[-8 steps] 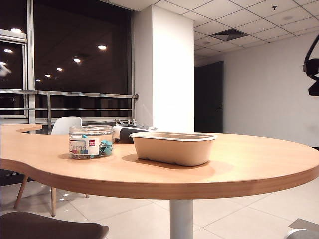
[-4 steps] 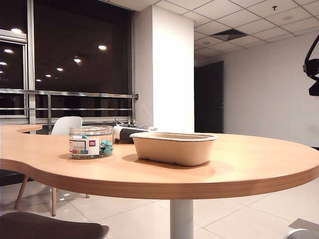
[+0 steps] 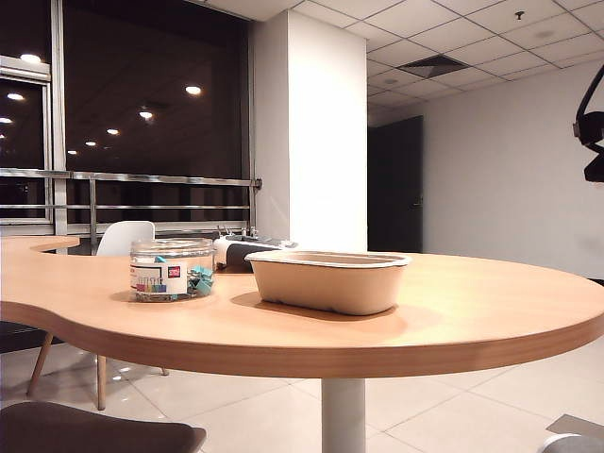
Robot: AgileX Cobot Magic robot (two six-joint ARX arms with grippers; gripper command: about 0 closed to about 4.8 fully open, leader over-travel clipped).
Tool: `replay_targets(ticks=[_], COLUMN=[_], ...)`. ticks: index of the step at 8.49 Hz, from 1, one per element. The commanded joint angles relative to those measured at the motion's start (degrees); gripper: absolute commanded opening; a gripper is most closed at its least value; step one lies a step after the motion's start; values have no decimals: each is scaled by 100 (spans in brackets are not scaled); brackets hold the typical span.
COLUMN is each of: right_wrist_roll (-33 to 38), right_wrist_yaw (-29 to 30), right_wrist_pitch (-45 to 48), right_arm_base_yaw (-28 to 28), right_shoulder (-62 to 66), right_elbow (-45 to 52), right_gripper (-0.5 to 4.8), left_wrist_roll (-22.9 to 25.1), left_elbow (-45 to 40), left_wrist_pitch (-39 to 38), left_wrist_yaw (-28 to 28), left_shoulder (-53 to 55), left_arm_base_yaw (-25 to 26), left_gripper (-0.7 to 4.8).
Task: Pick up the box filled with clips, pour some clips from it into the rectangular paper box, and then put the clip box back on the table.
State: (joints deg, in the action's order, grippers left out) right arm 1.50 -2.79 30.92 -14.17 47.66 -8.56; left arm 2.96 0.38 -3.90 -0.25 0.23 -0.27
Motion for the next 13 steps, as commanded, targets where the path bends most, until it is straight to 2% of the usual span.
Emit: replay_targets(ticks=[1,6,9,10,11,13], right_wrist_roll=[17,17,-2,7,7,9], right_wrist_yaw=[-2,-7,-42,-422,-549,-535], right_wrist_pitch=[59,31,-850,-1451,-2006,-3008], right_arm_base_yaw=[2,2,33,111,289,527], right_shoulder=[-9,-57,-1569,-2448,-3198,-4194], right_elbow=[-2,0,116,472,719,809], right_gripper=[0,0,0,0,0,0], left_wrist_roll=[4,2,2,2,2,2], left_elbow=[2,2,2,2,2,2], left_wrist_pitch=[-9,2,-7,-9,-11,-11], left_wrist_yaw=[-79,-83,-85,-83,-85,-83], left_shoulder=[-9,-9,-9,-9,-9,-9], left_arm_base_yaw=[9,9,9,9,9,9], left_gripper=[-7,-5,-5,-5,-5,-5])
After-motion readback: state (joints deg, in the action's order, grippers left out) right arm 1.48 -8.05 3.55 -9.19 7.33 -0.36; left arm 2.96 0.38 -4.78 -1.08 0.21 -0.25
